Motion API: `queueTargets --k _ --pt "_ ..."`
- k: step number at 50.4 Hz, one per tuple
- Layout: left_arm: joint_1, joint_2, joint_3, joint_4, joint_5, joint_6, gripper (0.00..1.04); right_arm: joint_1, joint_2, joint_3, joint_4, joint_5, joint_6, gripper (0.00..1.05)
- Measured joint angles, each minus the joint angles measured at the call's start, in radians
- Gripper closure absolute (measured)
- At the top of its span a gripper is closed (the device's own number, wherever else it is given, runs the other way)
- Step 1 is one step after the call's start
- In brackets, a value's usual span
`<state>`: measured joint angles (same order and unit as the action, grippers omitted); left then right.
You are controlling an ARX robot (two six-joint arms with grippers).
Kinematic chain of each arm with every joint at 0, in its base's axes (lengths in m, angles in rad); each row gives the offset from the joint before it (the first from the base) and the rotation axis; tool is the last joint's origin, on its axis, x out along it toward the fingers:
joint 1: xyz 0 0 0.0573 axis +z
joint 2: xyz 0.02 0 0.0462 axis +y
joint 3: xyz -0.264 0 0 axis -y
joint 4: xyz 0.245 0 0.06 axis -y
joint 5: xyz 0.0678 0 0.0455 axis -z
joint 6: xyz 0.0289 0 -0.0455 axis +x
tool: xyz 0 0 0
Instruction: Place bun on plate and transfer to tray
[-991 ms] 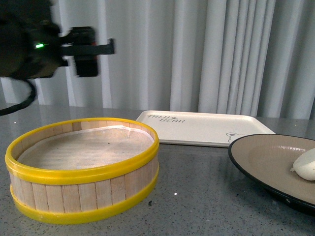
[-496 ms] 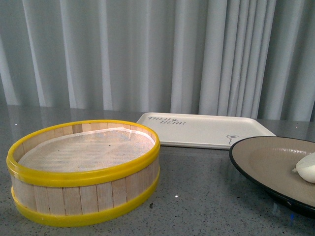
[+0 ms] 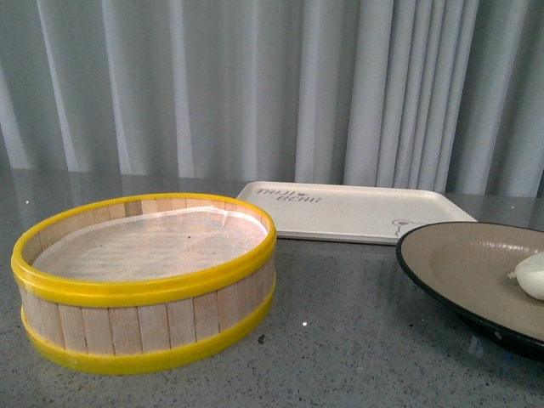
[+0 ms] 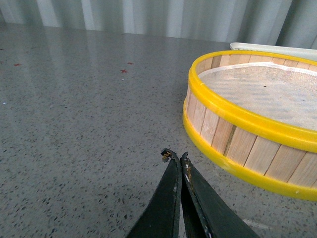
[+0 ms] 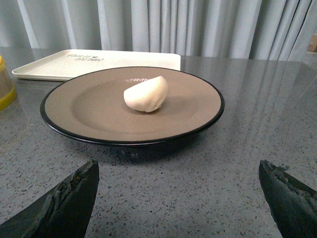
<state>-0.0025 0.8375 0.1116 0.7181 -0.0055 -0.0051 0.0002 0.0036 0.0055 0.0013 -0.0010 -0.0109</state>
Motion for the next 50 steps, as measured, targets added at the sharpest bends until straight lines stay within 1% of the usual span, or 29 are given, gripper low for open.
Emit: queueTargets --k 11,16,36,50 --pt "0.0 -0.156 -0.053 -0.099 0.004 0.0 1.01 0.0 0.0 0.0 0.0 0.0 0.0 0.08" --pt "0.0 -0.189 -0.085 -0.084 0.002 0.0 1.01 0.0 0.0 0.0 0.0 0.0 0.0 0.08" --pt "0.001 -0.472 -0.085 -0.35 0.005 0.0 1.01 0.0 0.0 0.0 0.0 0.0 0.0 0.08" --pt "0.0 -0.584 -0.085 -0.461 0.005 0.0 1.01 0.0 0.0 0.0 0.0 0.0 0.0 0.08"
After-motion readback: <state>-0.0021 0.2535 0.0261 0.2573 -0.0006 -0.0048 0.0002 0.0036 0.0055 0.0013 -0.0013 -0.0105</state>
